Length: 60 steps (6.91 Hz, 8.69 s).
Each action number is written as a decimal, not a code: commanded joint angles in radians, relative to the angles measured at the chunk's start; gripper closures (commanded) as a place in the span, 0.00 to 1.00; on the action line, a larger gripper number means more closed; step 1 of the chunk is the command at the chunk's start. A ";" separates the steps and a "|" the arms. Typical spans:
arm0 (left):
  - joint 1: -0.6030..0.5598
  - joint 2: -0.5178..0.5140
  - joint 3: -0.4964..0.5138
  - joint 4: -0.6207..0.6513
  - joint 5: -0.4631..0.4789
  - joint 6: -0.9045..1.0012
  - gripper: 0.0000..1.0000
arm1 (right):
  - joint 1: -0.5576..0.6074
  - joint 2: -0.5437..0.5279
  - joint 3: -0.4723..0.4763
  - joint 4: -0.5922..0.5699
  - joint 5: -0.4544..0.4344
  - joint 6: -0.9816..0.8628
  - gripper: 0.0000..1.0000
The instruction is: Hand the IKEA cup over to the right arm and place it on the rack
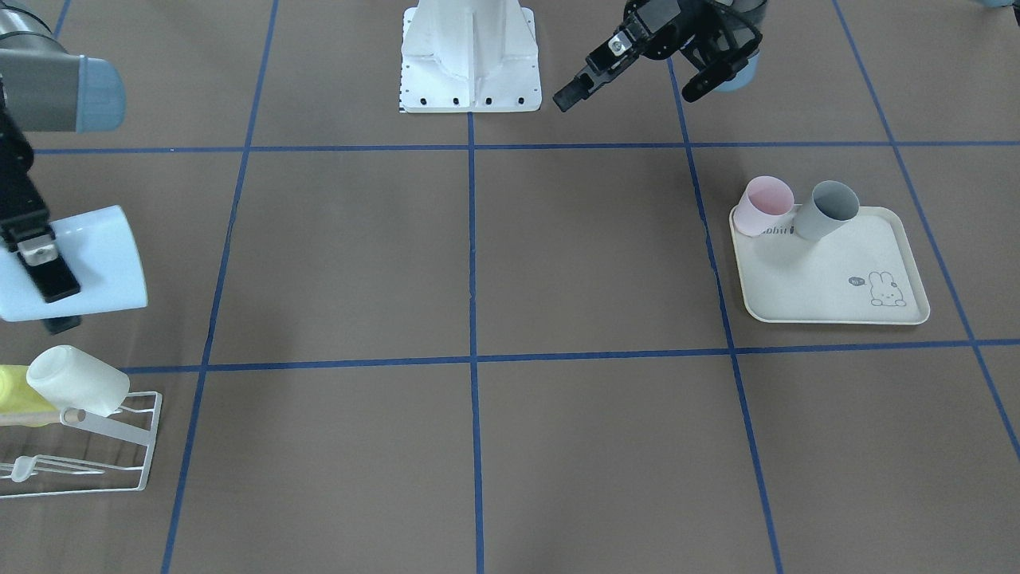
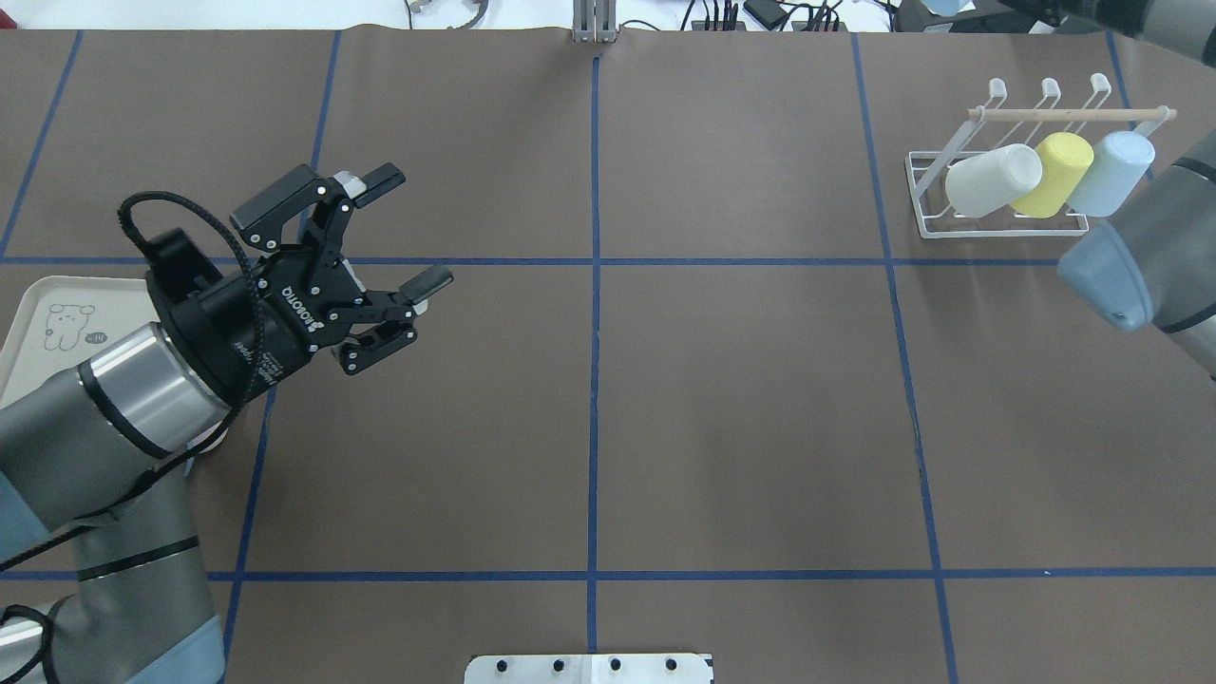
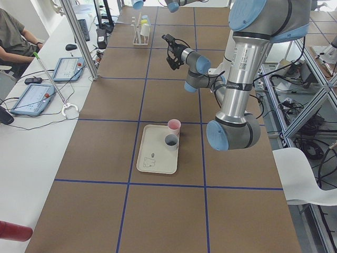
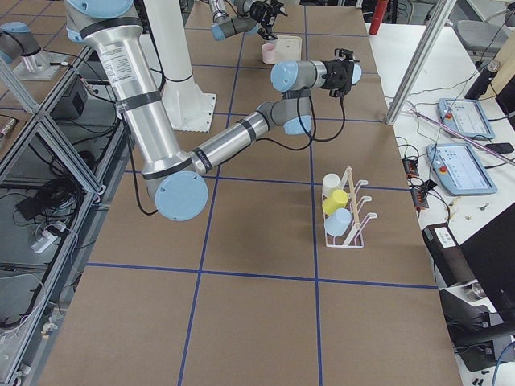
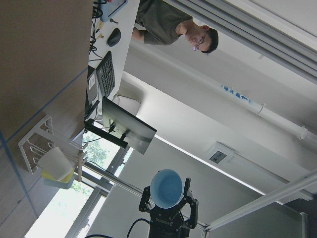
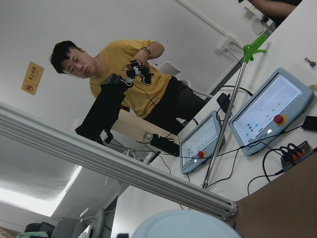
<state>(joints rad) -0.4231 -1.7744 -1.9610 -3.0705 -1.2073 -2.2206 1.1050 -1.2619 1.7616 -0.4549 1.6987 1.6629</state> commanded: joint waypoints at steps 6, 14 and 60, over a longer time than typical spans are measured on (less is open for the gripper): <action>-0.307 0.314 -0.141 0.384 -0.434 0.459 0.00 | 0.072 -0.048 -0.140 -0.304 -0.307 -0.695 1.00; -0.329 0.481 -0.131 0.388 -0.465 0.731 0.00 | 0.044 0.013 -0.539 0.096 -0.294 -0.788 1.00; -0.483 0.464 0.113 0.832 -0.821 1.598 1.00 | 0.328 0.029 -0.174 0.029 0.608 -0.179 0.00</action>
<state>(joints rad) -0.8901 -1.3144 -1.8408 -2.2390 -2.0267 -0.6246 1.4327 -1.2398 1.5876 -0.4252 2.3064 1.4834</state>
